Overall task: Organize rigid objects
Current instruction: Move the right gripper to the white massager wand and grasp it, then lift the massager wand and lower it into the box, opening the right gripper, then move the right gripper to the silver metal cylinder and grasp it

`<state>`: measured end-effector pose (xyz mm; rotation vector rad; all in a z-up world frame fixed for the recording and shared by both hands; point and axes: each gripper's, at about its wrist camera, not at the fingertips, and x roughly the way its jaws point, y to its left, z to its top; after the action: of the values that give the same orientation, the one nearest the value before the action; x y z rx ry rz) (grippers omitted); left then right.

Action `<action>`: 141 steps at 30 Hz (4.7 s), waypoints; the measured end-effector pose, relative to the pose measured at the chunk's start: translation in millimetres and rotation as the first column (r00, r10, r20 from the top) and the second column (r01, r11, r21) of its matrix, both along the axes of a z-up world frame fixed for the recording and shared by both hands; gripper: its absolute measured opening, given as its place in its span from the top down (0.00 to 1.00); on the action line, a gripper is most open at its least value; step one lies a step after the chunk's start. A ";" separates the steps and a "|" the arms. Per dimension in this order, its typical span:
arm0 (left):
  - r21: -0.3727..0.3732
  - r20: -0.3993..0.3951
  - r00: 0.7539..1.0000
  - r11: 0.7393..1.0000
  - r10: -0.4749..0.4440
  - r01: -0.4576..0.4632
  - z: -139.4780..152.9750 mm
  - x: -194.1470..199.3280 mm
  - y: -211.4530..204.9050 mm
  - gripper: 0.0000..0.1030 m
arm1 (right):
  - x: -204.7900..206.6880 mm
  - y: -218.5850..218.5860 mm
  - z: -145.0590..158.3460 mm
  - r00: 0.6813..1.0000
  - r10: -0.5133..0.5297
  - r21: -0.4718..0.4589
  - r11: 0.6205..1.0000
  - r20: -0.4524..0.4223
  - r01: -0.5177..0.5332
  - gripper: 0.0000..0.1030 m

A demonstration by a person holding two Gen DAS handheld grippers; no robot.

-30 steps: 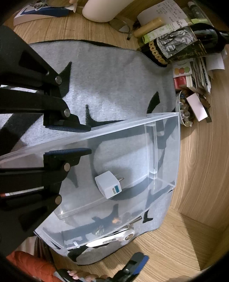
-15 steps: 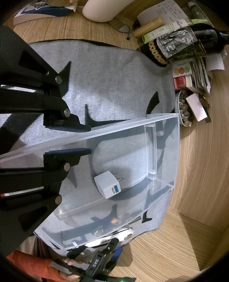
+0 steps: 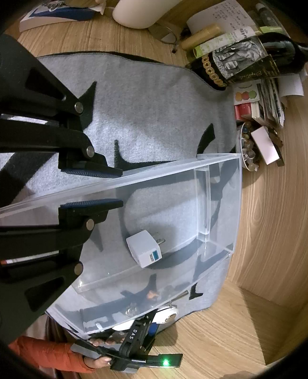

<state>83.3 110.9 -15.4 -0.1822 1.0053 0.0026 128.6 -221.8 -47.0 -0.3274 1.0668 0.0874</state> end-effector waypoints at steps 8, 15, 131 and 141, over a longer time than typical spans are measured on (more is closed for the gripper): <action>-0.001 0.003 1.000 1.000 -0.004 0.004 0.1 -1.5 0.3 0.84 | 1.1 3.2 0.6 1.000 0.001 0.015 1.000 0.024 -0.001 0.66; -0.004 0.003 1.000 1.000 -0.003 0.003 0.0 -1.7 1.0 0.84 | -4.4 5.9 15.5 0.998 -0.003 0.038 0.999 0.070 0.000 0.66; 0.022 -0.001 1.000 1.000 -0.003 0.003 -0.5 -2.4 -2.1 0.83 | 9.3 32.3 23.1 0.993 0.094 0.007 0.996 0.066 -0.094 0.22; 0.024 -0.001 1.000 1.000 -0.001 0.001 -0.5 -2.7 -2.4 0.83 | 15.5 25.2 -0.7 0.995 0.092 0.020 0.996 -0.024 -0.092 0.56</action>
<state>80.6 108.5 -15.9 -0.1595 1.0056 0.0134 144.2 -196.6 -47.6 -0.3593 1.0753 0.1846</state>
